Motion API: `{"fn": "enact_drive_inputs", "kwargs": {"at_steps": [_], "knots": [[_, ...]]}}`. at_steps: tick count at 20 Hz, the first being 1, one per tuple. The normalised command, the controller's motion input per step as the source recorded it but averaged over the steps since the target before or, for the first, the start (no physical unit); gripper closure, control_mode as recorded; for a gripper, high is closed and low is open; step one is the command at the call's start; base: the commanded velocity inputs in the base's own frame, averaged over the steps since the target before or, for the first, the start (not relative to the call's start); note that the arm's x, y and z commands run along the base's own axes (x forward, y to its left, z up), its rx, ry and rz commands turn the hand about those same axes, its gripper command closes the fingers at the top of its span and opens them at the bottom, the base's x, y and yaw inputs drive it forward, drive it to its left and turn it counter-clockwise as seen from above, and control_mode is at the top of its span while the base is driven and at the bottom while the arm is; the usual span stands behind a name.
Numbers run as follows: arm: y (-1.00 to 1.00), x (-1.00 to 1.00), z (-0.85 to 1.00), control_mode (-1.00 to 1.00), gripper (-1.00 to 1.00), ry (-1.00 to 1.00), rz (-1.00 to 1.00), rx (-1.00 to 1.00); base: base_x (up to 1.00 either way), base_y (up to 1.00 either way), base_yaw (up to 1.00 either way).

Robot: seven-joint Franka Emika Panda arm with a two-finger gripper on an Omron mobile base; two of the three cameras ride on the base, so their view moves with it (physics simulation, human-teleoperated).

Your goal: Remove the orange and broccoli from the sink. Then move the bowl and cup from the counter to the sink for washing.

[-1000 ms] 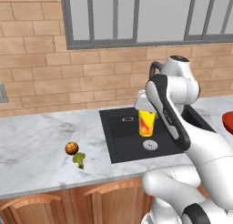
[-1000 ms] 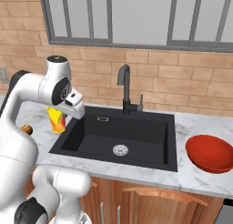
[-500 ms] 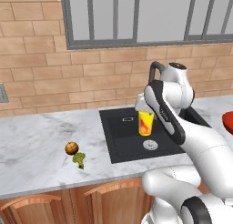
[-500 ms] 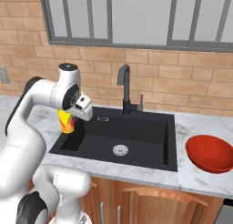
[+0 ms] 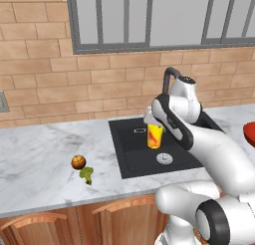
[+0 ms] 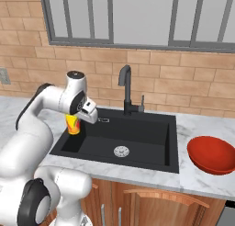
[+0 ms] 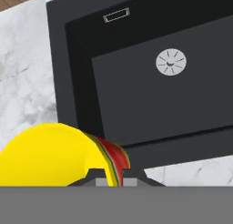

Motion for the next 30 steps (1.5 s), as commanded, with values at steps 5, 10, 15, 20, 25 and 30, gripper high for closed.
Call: {"fn": "enact_drive_inputs", "kwargs": {"at_steps": [5, 10, 15, 20, 25, 30], "knots": [[0.00, 0.42, -0.38, -1.00, 1.00, 0.00, 0.00, 0.00, 0.00, 0.00, 0.00], [0.00, 0.40, -0.41, -1.00, 1.00, 0.00, 0.00, 0.00, 0.00, 0.00, 0.00], [0.00, 0.35, -0.42, -1.00, 1.00, 0.00, 0.00, 0.00, 0.00, 0.00, 0.00], [0.00, 0.31, -0.41, -1.00, 1.00, -0.02, 0.00, 0.00, 0.00, 0.00, 0.00], [0.04, 0.29, -0.35, -1.00, 1.00, -0.04, 0.00, 0.00, 0.00, 0.00, 0.00], [0.05, 0.29, -0.33, -1.00, 1.00, -0.06, 0.00, 0.01, 0.00, 0.00, 0.00]]}}
